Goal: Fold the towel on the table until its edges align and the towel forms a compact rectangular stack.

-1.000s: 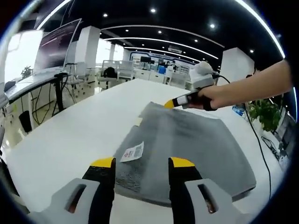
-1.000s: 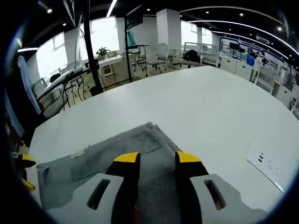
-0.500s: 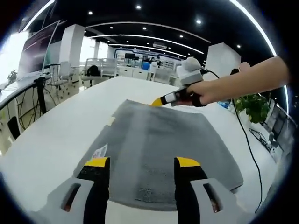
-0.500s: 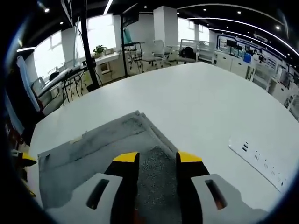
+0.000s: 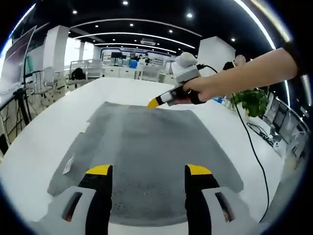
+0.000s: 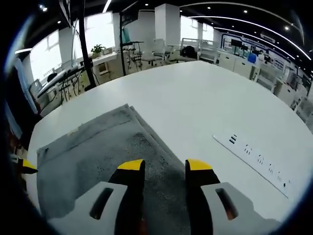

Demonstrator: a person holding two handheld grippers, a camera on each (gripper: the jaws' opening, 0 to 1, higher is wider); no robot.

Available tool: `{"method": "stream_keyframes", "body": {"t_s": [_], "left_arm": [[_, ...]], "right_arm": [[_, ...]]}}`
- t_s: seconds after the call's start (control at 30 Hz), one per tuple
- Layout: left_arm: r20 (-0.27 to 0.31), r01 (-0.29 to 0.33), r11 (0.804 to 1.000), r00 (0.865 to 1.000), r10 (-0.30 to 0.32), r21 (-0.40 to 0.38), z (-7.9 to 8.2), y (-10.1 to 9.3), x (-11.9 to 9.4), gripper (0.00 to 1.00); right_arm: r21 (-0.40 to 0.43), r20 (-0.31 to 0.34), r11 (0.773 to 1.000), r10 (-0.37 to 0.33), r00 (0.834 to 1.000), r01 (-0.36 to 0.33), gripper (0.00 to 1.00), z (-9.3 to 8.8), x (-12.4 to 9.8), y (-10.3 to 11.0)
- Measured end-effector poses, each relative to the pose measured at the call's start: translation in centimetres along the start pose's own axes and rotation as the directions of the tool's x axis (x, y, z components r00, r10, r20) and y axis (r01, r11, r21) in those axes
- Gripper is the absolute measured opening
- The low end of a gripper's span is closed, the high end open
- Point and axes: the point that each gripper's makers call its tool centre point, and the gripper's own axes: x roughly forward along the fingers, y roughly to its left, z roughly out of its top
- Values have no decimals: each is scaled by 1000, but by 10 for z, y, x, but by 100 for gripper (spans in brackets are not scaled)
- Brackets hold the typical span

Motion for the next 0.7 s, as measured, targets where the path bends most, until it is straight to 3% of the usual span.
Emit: {"method": "stream_keyframes", "body": {"t_s": [0.43,0.7], "left_arm": [[-36,142,987,989,-140,68,1,-54,8,62],[-87,236,966,970,-227,110,-4,-91,3,64]], "right_arm": [[45,-14,997,-59,998,59,32,-26,-31,-38],[64,-31,995,-81,996,83,33,-44,-47,-53]]}}
